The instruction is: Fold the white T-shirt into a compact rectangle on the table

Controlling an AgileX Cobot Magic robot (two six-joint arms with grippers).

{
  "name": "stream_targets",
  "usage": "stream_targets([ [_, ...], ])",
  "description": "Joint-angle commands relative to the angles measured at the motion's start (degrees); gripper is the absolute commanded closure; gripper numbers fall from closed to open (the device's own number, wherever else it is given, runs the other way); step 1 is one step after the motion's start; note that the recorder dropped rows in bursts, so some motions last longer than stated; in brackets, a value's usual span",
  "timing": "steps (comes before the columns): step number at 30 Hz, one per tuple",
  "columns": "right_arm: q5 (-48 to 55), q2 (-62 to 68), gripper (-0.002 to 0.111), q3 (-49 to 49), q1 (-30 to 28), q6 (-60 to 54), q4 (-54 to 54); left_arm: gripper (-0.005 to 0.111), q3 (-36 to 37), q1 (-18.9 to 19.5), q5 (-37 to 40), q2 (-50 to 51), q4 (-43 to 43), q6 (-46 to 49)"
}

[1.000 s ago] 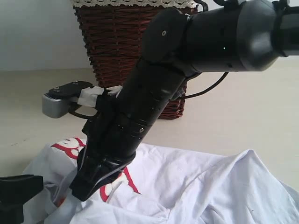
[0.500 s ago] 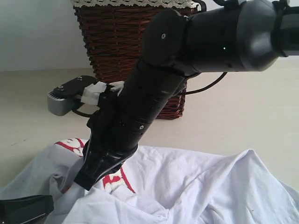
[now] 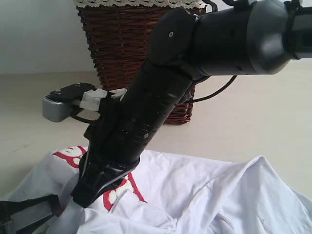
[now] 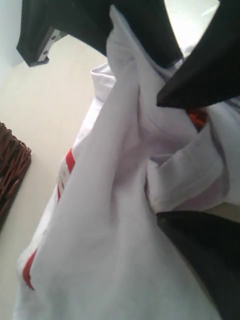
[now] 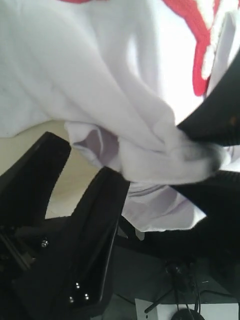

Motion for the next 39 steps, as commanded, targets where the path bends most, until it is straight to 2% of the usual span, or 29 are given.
stream_targets([
  [1, 0.09, -0.33, 0.094, -0.29, 0.09, -0.64, 0.59, 0.048, 1.23, 0.13, -0.39, 0.06, -0.39, -2.46],
  [8, 0.1, -0.33, 0.094, -0.29, 0.09, -1.71, 2.63, 0.049, 1.23, 0.13, -4.31, 0.06, -0.41, -4.29],
  [11, 0.36, -0.33, 0.094, -0.29, 0.09, -1.71, 2.84, 0.049, 1.23, 0.13, -3.71, 0.55, -0.23, -3.9],
  [14, 1.6, -0.33, 0.094, -0.29, 0.09, -1.95, 2.99, 0.051, 1.23, 1.4, -6.1, 2.78, -4.07, -0.15],
  [20, 2.09, -0.33, 0.094, -0.29, 0.09, -3.16, 4.62, 0.072, 1.23, 2.63, -14.64, 11.51, -3.43, -2.05],
  [23, 2.09, -0.33, 0.094, -0.29, 0.09, -3.17, 5.05, 0.086, 1.23, 2.63, -19.81, 16.06, -2.26, -2.99],
  [26, 2.67, -0.33, 0.094, -0.29, 0.09, -3.17, 4.94, 0.105, 1.23, 2.63, -25.48, 17.94, -2.02, -1.07],
  [27, 3.39, -0.33, 0.092, -0.29, 0.09, -3.17, 4.66, 0.107, 1.23, 2.63, -25.98, 18.03, -1.86, 0.09],
  [30, 6.64, -0.46, 0.08, -0.29, 0.09, -3.06, 1.53, 0.107, 1.23, 2.71, -23.4, 17.21, -4.07, 5.89],
  [31, 7.58, -0.78, 0.073, -0.29, 0.09, -2.57, -0.71, 0.107, 1.23, 3.02, -21.54, 16.95, -5.79, 7.79],
  [32, 8.25, -1.24, 0.063, -0.29, 0.09, -1.32, -3.16, 0.107, 1.23, 3.76, -19.3, 16.63, -8.3, 10.32],
  [35, 9.08, -3.19, 0.046, -0.29, 0.09, 3.28, -9.58, 0.107, 1.23, 7.1, -15.86, 15.52, -12.23, 15.71],
  [37, 9.08, -4.7, 0.044, -0.29, 0.09, 6.69, -14.06, 0.107, 1.23, 9.29, -15.5, 14.69, -12.11, 15.71],
  [39, 8.37, -6.3, 0.044, -0.29, 0.09, 11.82, -20.14, 0.107, -0.59, 11.11, -10.43, 13.42, -9.21, 15.71],
])
